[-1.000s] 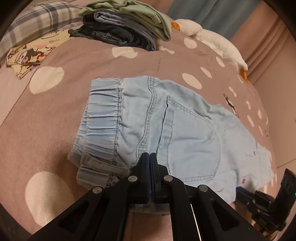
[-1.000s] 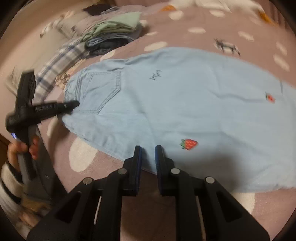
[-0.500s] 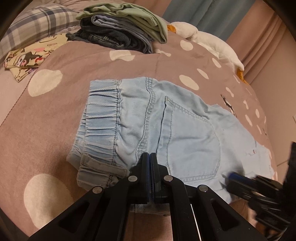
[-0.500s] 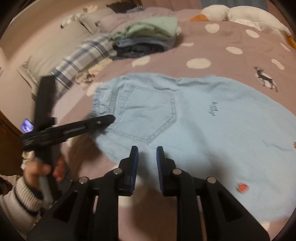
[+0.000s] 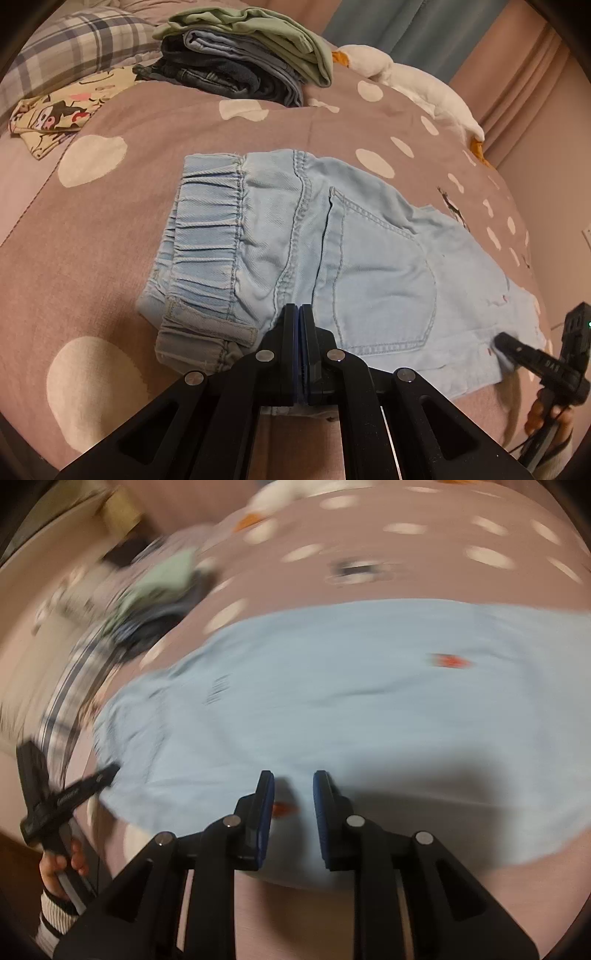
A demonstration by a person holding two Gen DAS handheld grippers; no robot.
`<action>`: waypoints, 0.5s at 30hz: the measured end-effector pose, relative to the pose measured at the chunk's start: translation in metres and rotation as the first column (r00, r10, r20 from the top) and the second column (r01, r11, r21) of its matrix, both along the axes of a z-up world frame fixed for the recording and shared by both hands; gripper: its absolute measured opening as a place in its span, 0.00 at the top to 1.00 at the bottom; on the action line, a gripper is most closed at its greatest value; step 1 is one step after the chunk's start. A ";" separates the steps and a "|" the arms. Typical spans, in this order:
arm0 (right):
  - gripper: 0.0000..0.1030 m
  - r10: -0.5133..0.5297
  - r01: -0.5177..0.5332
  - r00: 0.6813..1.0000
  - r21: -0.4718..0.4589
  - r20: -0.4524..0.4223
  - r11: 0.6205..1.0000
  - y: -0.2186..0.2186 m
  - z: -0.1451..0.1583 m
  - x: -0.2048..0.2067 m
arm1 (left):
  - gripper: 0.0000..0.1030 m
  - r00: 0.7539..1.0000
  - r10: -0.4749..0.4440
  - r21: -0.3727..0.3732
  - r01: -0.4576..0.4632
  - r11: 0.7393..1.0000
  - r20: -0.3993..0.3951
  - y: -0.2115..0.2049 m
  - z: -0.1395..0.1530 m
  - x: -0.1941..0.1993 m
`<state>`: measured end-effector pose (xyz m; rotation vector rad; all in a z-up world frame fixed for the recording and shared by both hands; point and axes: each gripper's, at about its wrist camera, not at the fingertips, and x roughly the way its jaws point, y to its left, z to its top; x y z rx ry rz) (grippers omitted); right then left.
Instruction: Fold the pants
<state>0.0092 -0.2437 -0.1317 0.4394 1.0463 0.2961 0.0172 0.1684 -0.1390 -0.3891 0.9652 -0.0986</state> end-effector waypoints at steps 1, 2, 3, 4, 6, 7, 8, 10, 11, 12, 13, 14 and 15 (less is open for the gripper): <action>0.80 -0.048 0.048 0.999 0.017 -0.010 0.999 -0.018 -0.001 -0.001 | 0.96 1.000 -0.001 0.003 0.001 1.000 0.000 0.000 0.000 0.000; 0.80 -0.091 0.091 0.996 0.015 -0.017 0.996 -0.032 -0.002 -0.002 | 0.96 1.000 0.002 0.011 -0.002 1.000 -0.004 -0.001 0.000 0.000; 0.80 -0.142 0.142 0.990 0.000 -0.017 0.990 -0.051 -0.001 -0.007 | 0.96 1.000 0.006 0.017 -0.006 1.000 -0.008 -0.003 0.001 0.000; 0.80 -0.169 0.169 0.986 -0.010 -0.013 0.986 -0.061 0.000 -0.009 | 0.96 1.000 0.008 0.026 -0.007 1.000 -0.013 -0.005 0.003 0.000; 0.79 -0.239 0.238 0.971 -0.082 0.000 0.968 -0.090 0.003 -0.018 | 0.96 1.000 0.011 0.054 -0.010 0.999 -0.019 -0.010 0.008 0.000; 0.79 -0.261 0.260 0.965 -0.114 0.007 0.959 -0.099 0.003 -0.020 | 0.96 1.000 0.011 0.083 -0.010 0.997 -0.016 -0.015 0.013 -0.001; 0.80 -0.288 0.288 0.957 -0.124 0.018 0.950 -0.115 0.003 -0.024 | 0.96 1.000 0.012 0.107 -0.011 0.994 -0.012 -0.020 0.018 -0.002; 0.80 -0.333 0.333 0.943 -0.123 0.026 0.935 -0.138 0.002 -0.030 | 0.96 1.000 0.000 0.144 -0.001 0.990 0.006 -0.031 0.027 -0.004; 0.80 -0.361 0.362 0.932 -0.122 0.030 0.924 -0.150 0.003 -0.033 | 0.95 1.000 -0.008 0.146 0.007 0.989 0.013 -0.035 0.031 -0.004; 0.80 -0.378 0.379 0.925 -0.112 0.034 0.919 -0.156 0.004 -0.036 | 0.93 0.999 -0.031 0.138 0.027 0.990 0.025 -0.043 0.037 -0.004; 0.79 -0.398 0.400 0.916 -0.100 0.038 0.911 -0.164 0.006 -0.040 | 0.90 0.998 -0.044 0.146 0.038 0.989 0.036 -0.051 0.042 -0.004; 0.78 -0.417 0.419 0.908 -0.095 0.043 0.903 -0.172 0.008 -0.044 | 0.80 0.998 -0.054 0.154 0.047 0.987 0.043 -0.057 0.045 -0.003; 0.77 -0.439 0.442 0.897 -0.087 0.051 0.893 -0.180 0.012 -0.051 | 0.64 0.996 -0.069 0.158 0.060 0.986 0.051 -0.065 0.048 -0.002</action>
